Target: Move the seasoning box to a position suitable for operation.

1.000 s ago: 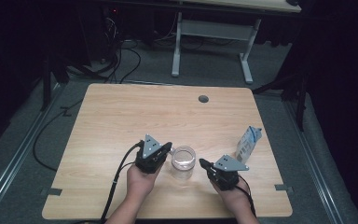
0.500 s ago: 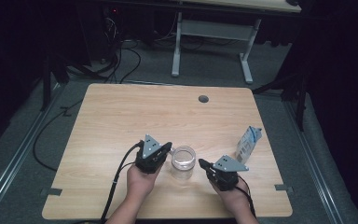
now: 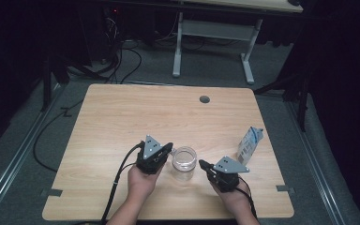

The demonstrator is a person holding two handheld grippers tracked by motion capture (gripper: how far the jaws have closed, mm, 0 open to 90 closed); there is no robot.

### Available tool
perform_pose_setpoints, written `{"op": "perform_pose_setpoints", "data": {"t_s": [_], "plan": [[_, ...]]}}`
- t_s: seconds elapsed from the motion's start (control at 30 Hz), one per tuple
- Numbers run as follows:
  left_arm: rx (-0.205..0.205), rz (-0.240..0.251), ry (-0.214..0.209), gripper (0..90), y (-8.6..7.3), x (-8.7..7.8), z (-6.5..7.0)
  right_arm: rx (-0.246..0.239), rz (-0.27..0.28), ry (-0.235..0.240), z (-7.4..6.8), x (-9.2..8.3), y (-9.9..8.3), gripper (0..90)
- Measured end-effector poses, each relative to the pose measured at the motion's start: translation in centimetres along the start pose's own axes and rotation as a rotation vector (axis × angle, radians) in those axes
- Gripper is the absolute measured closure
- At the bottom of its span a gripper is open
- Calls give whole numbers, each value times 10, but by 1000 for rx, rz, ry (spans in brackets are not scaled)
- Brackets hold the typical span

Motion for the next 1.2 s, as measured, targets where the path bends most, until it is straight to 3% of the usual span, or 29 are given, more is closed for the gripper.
{"op": "perform_pose_setpoints", "data": {"t_s": [0.6, 0.9, 1.1, 1.2], "plan": [[-11, -2, -6, 900, -1, 1, -1, -11, 18, 9, -5, -2, 2, 900], [-13, -3, -5, 900, -1, 0, -1, -29, 45, 50, -17, -6, 6, 900], [-1, 22, 15, 900, -6, -14, -4, -26, 47, 58, -18, -7, 7, 900], [-9, 37, 14, 900, -19, -24, -3, -23, 48, 58, -18, -8, 7, 900]]}}
Point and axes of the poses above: each handheld gripper's, and its own axes: x roughly forward along the jaws, y roughly out of its top, z roughly to its right, the point moved 2 cm from there along x, roughly forward along the jaws, and after that the axes turned 15 degrees about x, right-handed, at the moved point
